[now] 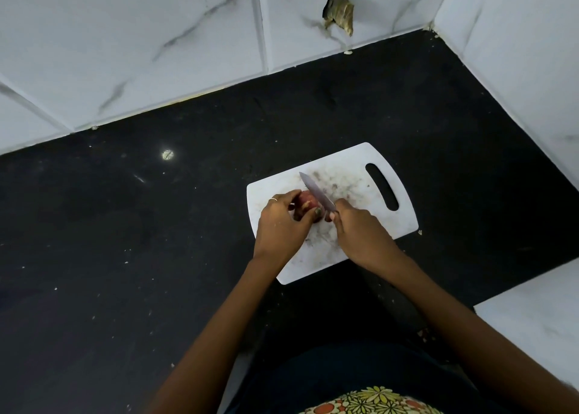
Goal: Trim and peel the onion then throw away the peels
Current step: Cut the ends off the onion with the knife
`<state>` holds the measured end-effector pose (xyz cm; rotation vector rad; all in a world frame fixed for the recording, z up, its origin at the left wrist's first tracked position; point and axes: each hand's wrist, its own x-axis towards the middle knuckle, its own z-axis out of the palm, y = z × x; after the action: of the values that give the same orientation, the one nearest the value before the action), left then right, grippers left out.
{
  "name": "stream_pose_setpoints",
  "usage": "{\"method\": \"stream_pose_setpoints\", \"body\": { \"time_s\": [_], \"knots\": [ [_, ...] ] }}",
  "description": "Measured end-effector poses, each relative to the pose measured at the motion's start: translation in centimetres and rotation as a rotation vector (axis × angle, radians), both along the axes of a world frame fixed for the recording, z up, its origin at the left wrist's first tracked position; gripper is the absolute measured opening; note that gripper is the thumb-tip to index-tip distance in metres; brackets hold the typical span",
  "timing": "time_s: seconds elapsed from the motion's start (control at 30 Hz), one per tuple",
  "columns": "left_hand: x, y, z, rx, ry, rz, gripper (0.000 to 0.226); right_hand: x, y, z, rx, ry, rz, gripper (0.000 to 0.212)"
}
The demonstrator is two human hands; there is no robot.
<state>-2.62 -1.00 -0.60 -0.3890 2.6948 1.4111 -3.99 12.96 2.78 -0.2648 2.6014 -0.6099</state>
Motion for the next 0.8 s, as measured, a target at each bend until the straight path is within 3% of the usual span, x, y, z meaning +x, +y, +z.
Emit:
{"method": "stream_pose_setpoints", "body": {
  "time_s": [0.2,0.8],
  "knots": [
    [-0.4,0.7,0.6,-0.006,0.008,-0.002,0.016,-0.2,-0.4,0.8,0.143,-0.009,0.037,0.024],
    [-0.2,1.7,1.1,-0.022,-0.002,0.057,0.037,-0.6,-0.7,1.2,0.193,-0.140,0.041,0.028]
  ]
}}
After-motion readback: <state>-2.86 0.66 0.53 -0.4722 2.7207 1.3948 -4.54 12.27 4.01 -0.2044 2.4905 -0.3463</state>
